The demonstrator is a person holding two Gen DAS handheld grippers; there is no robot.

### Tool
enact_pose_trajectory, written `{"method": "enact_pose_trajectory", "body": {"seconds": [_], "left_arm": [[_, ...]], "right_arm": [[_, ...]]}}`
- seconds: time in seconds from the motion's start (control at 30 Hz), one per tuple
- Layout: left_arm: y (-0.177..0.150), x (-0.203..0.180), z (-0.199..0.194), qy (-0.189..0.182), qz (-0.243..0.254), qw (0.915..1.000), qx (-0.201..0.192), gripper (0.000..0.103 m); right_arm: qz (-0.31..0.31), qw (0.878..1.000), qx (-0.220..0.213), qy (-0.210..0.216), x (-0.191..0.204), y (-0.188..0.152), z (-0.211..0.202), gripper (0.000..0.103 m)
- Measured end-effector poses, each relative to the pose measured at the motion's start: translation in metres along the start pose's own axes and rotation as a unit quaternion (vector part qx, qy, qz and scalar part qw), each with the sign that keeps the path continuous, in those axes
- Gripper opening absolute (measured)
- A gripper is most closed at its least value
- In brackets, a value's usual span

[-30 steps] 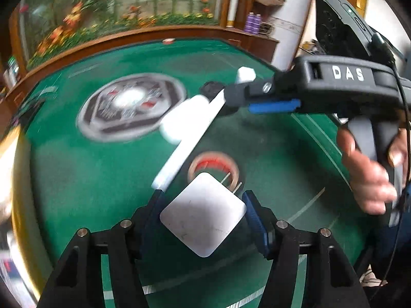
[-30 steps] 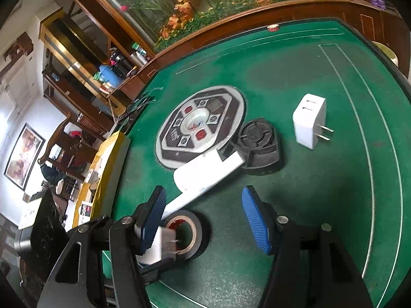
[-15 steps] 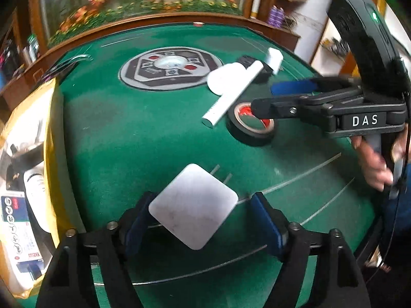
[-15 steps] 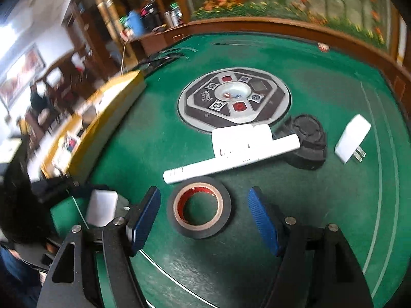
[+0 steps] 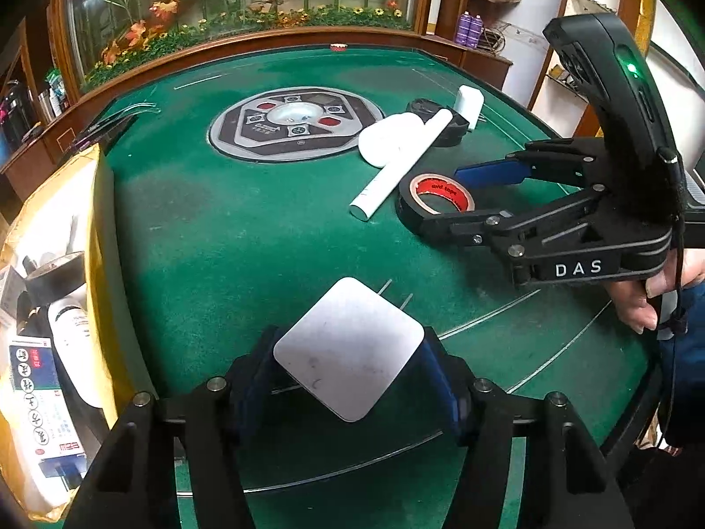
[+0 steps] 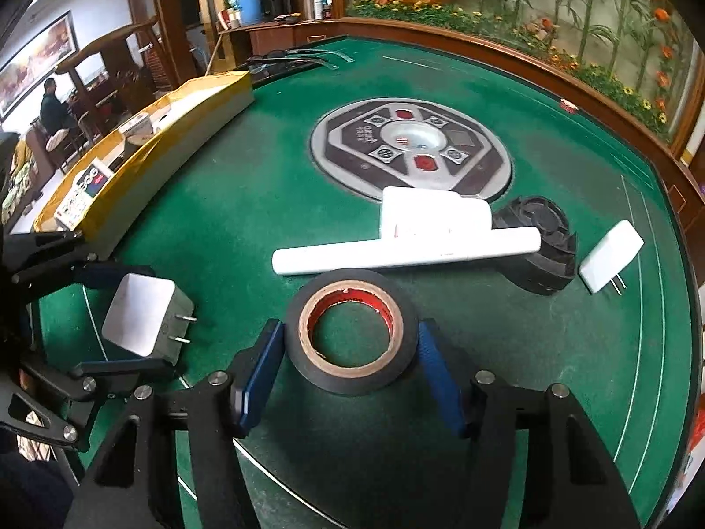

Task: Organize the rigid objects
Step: 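Grasp the white charger with the left tool while the right tool grasps the red-cored tape roll, then carry the charger and tape roll into the tray and open both tools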

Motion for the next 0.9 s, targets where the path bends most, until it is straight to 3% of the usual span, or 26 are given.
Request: {"method": "enact_pose_trajectory", "body": {"seconds": [0.9], "left_arm": [[0.011, 0.017, -0.043, -0.013, -0.064, 0.9959, -0.063, 0.065]], "right_arm": [[0.047, 0.996, -0.024, 0.067, 0.004, 0.008, -0.012, 0.061]]}}
Point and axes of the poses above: each gripper's, at about its wrist camera, not at the fingertips, and z roughly the way its jaws point, x to its left, y to its top, the point moved 4 cm from there along z, roughly the way its jaws point, and after that the axes turned 3 degrees about -x, right-handed, at the moved point
